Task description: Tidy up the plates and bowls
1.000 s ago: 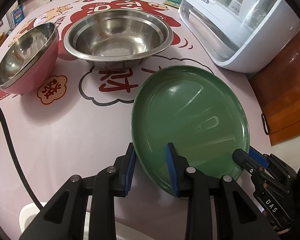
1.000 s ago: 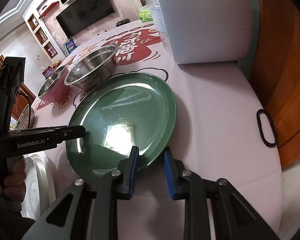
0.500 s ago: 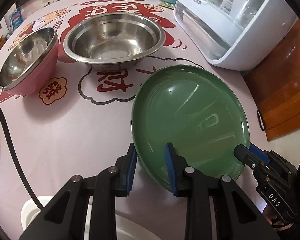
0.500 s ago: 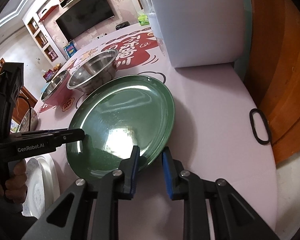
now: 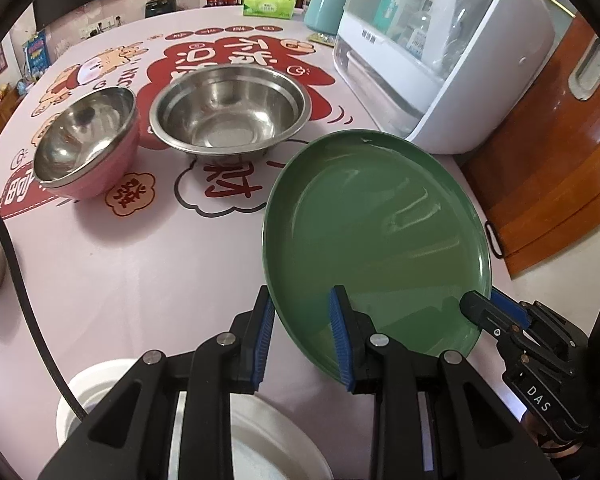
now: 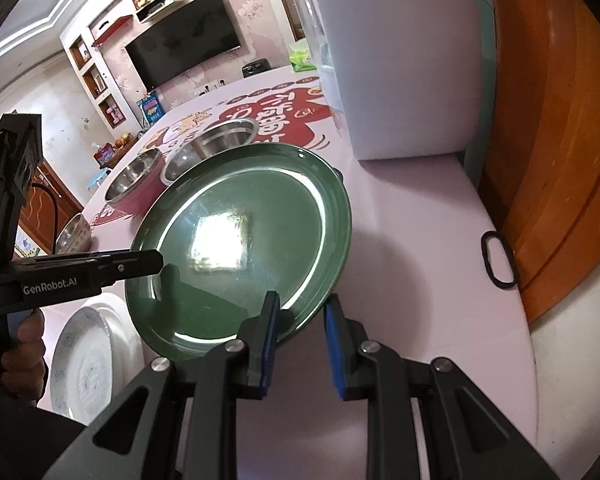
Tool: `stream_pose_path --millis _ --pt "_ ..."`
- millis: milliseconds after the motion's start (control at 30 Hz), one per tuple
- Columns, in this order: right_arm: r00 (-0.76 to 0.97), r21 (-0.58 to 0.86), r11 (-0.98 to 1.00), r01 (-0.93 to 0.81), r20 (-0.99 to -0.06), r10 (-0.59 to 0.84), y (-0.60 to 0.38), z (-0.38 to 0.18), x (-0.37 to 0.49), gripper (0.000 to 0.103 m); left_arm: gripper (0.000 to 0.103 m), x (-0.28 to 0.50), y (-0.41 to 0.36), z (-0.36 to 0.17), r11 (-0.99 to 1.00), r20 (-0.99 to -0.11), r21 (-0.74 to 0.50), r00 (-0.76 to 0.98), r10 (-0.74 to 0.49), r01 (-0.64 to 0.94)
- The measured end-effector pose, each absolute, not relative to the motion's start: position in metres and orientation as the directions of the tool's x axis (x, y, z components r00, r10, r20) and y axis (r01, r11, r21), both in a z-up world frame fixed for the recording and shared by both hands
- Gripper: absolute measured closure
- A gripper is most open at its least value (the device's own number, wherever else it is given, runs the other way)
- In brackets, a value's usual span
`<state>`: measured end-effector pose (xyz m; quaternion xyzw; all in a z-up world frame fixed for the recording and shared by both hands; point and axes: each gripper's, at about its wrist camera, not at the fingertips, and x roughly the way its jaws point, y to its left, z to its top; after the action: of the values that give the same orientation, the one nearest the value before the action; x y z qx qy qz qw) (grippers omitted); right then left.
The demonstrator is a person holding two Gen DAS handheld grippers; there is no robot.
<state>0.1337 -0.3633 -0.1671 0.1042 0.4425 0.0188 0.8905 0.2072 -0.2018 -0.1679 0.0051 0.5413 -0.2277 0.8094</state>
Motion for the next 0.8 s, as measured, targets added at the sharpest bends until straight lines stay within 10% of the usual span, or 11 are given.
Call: stream_pose_path --millis 800 --pt "0.673 0.105 0.994 -0.036 -0.733 0.102 -0.315 -0.121 0.082 0.081 0.076 0.146 -0.144 -0.124 0.893 -0.835 -0.262 0.377 -0.399 0.365"
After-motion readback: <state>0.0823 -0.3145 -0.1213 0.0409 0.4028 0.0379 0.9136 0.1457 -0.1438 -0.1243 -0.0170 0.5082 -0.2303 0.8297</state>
